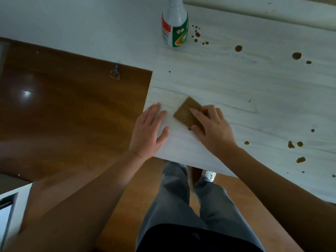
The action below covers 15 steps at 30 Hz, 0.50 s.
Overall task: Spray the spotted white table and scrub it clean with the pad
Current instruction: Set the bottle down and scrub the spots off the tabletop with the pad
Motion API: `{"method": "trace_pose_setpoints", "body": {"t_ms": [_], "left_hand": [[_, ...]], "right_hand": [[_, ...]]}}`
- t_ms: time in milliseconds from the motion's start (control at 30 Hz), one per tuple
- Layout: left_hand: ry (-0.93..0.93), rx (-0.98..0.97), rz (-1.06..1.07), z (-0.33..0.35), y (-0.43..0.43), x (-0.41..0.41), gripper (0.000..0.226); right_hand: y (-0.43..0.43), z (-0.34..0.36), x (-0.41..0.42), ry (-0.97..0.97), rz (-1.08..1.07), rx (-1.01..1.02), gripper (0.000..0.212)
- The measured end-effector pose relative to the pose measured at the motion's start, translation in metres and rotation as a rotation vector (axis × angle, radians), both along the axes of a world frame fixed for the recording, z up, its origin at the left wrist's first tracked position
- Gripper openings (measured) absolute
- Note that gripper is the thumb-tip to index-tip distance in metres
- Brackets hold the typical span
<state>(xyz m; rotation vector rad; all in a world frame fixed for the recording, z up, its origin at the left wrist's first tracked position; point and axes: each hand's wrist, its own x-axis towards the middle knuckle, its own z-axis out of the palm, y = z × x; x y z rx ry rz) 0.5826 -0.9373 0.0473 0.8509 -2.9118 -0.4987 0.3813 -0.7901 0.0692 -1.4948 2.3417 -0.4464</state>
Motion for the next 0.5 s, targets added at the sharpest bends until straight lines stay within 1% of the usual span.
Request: {"method": "trace_pose_setpoints", "body": {"t_ms": [133, 233, 333, 400, 500], "left_hand": [[-0.037, -0.011, 0.059, 0.015, 0.02, 0.025, 0.052], [-0.074, 0.008, 0.117, 0.019, 0.054, 0.042, 0.052], [-0.088, 0.033, 0.163, 0.015, 0.097, 0.048, 0.052], [-0.108, 0.039, 0.219, 0.015, 0.119, 0.045, 0.054], [-0.105, 0.024, 0.279, 0.019, 0.127, 0.036, 0.053]], "right_hand": [[0.039, 0.004, -0.023, -0.009, -0.001, 0.016, 0.051], [0.033, 0.002, -0.027, -0.022, -0.081, 0.005, 0.05], [0.026, 0.001, -0.005, -0.045, -0.165, 0.024, 0.05], [0.032, 0.001, 0.014, -0.058, -0.072, 0.03, 0.049], [0.052, 0.001, 0.025, -0.031, 0.215, -0.006, 0.047]]}}
